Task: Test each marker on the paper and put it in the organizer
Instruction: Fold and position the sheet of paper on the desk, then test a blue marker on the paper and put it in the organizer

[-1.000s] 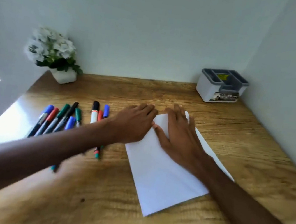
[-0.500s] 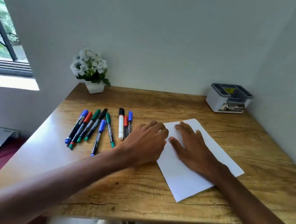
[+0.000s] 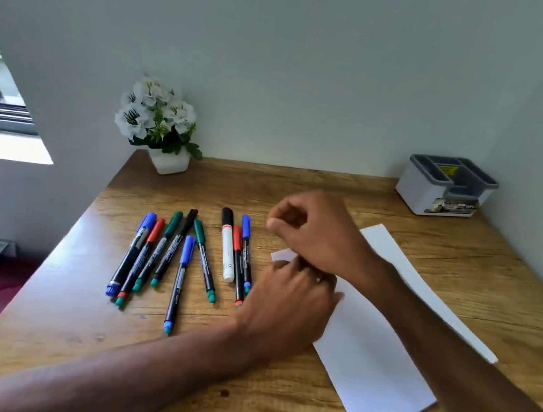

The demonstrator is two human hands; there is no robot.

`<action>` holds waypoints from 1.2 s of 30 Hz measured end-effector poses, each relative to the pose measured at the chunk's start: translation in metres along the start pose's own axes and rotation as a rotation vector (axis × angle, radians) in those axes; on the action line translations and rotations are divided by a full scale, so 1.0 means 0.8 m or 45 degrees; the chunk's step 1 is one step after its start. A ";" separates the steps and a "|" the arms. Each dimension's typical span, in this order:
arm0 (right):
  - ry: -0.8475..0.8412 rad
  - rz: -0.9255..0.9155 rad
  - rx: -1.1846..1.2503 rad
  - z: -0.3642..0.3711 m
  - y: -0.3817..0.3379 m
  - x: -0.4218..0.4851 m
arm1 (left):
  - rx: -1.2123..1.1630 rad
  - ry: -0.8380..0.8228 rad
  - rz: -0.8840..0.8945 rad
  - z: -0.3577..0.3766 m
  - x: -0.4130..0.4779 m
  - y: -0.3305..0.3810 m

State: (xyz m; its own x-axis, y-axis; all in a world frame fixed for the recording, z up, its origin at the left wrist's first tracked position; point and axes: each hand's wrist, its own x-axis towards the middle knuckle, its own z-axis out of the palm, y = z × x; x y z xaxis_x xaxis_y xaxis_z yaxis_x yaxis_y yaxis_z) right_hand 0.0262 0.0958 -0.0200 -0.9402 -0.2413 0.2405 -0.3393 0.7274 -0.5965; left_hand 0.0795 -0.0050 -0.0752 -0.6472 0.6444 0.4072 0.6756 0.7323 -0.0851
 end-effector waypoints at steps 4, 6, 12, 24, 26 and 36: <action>-0.164 0.135 -0.110 0.037 -0.002 0.039 | -0.107 0.037 0.008 -0.006 -0.015 0.005; -0.205 0.211 -0.118 0.048 0.005 0.048 | -0.137 0.024 0.028 -0.006 -0.018 0.007; -0.017 0.327 -0.066 0.067 0.016 0.044 | -0.210 0.021 0.050 -0.004 -0.016 0.005; 0.111 0.483 0.553 0.043 0.027 0.054 | -0.246 -0.036 0.080 0.007 -0.019 0.002; 0.215 0.528 0.801 0.023 0.034 0.058 | -0.252 -0.069 0.035 0.006 -0.021 0.004; -0.079 0.164 0.639 -0.033 0.067 0.013 | -0.652 0.455 -0.061 0.000 -0.012 -0.005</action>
State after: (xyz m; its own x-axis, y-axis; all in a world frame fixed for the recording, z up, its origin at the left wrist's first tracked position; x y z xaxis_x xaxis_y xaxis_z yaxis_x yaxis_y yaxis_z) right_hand -0.0012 0.1496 -0.0293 -0.9702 -0.2187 0.1039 -0.1792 0.3601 -0.9155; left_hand 0.0826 -0.0139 -0.0789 -0.5827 0.4354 0.6862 0.7896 0.5033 0.3511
